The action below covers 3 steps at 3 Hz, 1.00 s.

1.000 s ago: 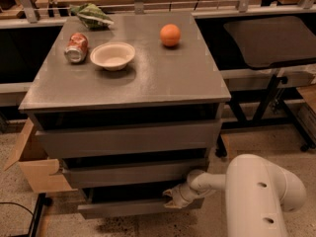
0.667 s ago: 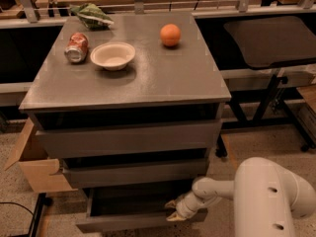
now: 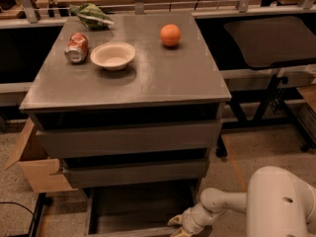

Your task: Open bottom drawer

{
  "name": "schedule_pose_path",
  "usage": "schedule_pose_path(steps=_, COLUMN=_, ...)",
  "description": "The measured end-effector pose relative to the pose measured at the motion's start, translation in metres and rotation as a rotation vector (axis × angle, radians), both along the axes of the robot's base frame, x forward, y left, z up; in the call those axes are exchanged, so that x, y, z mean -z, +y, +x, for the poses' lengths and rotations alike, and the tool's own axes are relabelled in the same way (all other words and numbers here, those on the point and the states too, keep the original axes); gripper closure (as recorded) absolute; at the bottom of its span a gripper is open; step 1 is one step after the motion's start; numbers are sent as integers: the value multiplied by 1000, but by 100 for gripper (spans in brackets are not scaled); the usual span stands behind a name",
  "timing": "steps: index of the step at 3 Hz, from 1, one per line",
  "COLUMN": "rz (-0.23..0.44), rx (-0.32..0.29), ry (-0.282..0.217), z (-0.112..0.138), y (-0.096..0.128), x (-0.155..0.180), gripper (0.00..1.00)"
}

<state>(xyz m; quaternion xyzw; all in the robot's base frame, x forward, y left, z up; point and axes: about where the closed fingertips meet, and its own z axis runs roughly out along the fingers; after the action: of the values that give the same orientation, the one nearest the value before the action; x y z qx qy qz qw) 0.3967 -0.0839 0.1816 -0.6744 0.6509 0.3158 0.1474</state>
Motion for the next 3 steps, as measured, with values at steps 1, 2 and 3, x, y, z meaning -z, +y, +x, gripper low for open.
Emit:
schedule_pose_path(steps=1, rz=1, rx=2, ry=5, z=-2, y=0, x=0, gripper=100)
schedule_pose_path(steps=2, rz=1, rx=2, ry=5, z=-2, y=0, x=0, gripper=81)
schedule_pose_path(steps=3, rz=1, rx=2, ry=5, z=-2, y=0, x=0, gripper=51)
